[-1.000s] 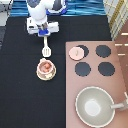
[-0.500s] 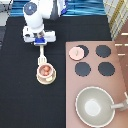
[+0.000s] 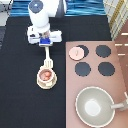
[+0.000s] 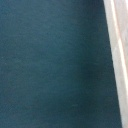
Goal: Take the lid off the pot, put the pot on the plate, and use the tool to push the pot to the front of the table.
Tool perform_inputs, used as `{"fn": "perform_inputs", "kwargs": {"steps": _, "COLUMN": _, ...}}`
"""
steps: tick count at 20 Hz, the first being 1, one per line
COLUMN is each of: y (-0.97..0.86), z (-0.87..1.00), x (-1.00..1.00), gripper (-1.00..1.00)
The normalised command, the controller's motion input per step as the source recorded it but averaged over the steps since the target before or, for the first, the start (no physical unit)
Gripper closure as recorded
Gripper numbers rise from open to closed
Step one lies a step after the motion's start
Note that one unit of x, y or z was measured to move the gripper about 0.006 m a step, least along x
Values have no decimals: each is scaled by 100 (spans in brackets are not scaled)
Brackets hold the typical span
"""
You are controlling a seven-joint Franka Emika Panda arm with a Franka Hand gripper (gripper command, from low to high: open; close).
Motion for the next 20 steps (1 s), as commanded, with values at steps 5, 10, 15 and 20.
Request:
{"fn": "perform_inputs", "kwargs": {"steps": 5, "y": -43, "z": 0, "x": 85, "gripper": 100}}
{"fn": "perform_inputs", "kwargs": {"steps": 10, "y": -68, "z": 8, "x": 72, "gripper": 100}}
{"fn": "perform_inputs", "kwargs": {"steps": 15, "y": -61, "z": 31, "x": 69, "gripper": 100}}
{"fn": "perform_inputs", "kwargs": {"steps": 20, "y": -32, "z": 23, "x": 91, "gripper": 100}}
